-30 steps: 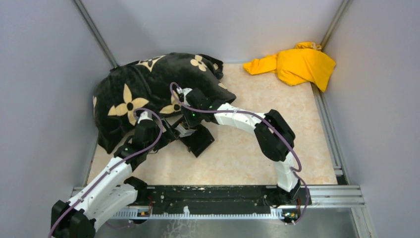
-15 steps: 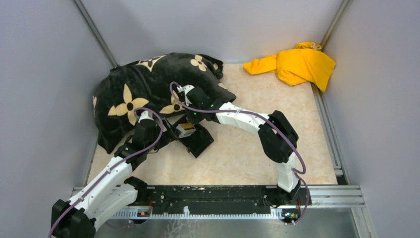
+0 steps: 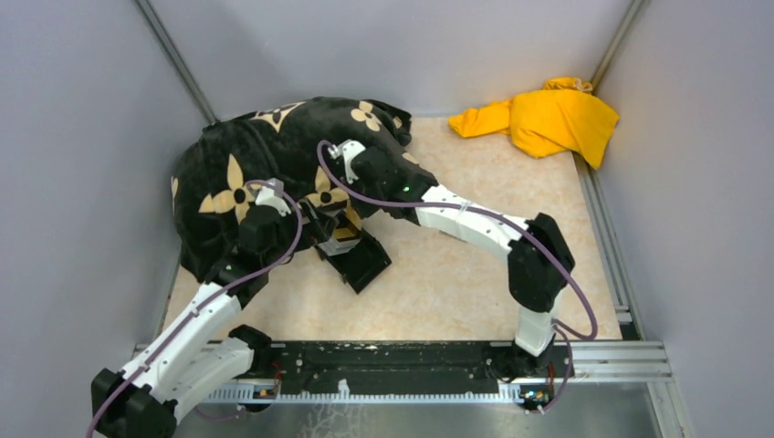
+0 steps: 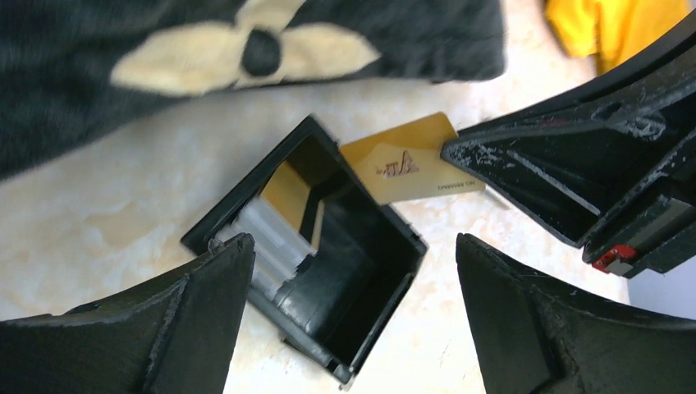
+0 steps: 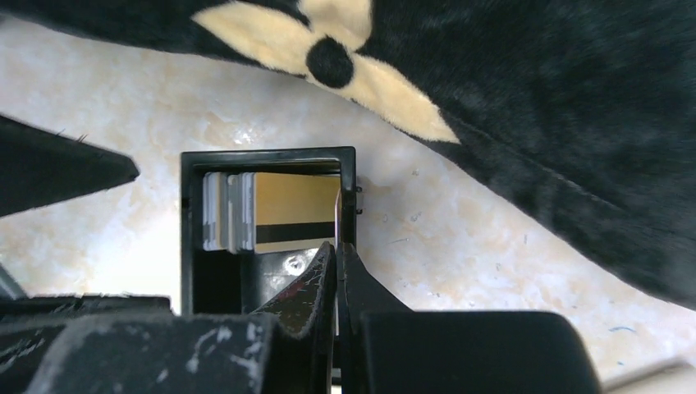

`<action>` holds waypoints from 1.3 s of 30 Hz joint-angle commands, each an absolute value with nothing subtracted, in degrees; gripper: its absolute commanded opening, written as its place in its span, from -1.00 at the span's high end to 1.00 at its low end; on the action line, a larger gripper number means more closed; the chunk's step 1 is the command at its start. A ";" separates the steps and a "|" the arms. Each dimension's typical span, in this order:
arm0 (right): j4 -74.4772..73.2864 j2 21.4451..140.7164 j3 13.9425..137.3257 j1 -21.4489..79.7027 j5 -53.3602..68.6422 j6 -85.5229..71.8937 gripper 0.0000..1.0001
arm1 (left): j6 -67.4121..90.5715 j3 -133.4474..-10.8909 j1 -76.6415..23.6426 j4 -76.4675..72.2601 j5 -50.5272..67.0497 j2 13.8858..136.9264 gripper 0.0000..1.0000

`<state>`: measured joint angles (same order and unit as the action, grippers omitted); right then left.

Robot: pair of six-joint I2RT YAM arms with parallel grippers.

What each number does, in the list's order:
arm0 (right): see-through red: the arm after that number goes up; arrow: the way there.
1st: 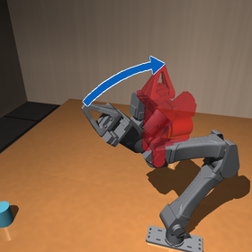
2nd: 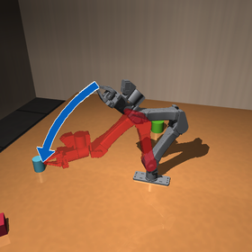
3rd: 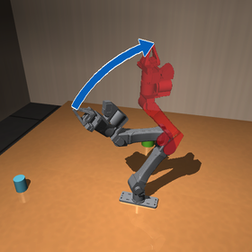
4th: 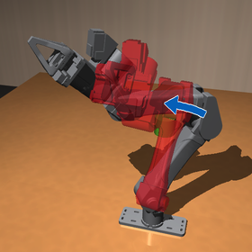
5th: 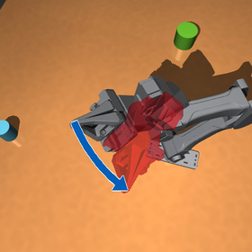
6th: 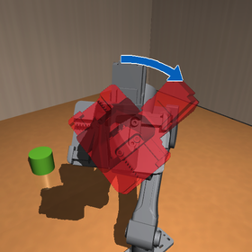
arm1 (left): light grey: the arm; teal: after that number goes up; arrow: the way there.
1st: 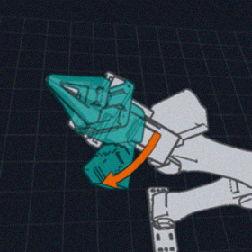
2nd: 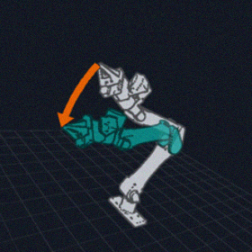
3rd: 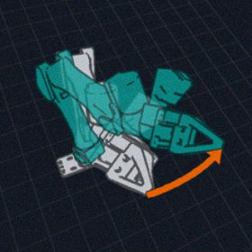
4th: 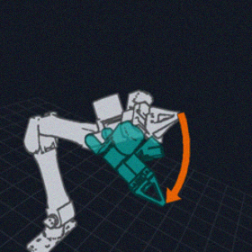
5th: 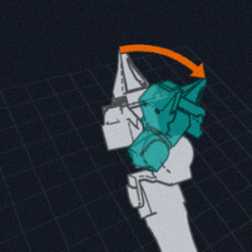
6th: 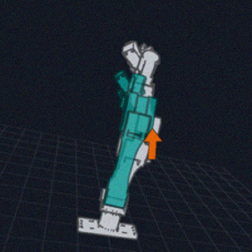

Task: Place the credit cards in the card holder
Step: Pick up the credit card from the storage box.

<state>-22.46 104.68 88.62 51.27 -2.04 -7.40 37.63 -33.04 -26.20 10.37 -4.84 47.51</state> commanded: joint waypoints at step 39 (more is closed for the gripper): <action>-7.24 75.12 61.26 35.32 39.13 -20.72 1.00 | 11.37 -47.63 -25.93 1.10 43.73 67.13 -0.48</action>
<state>-11.51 74.02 61.10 36.18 36.07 -19.81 14.04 -44.53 -26.20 0.01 39.42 65.71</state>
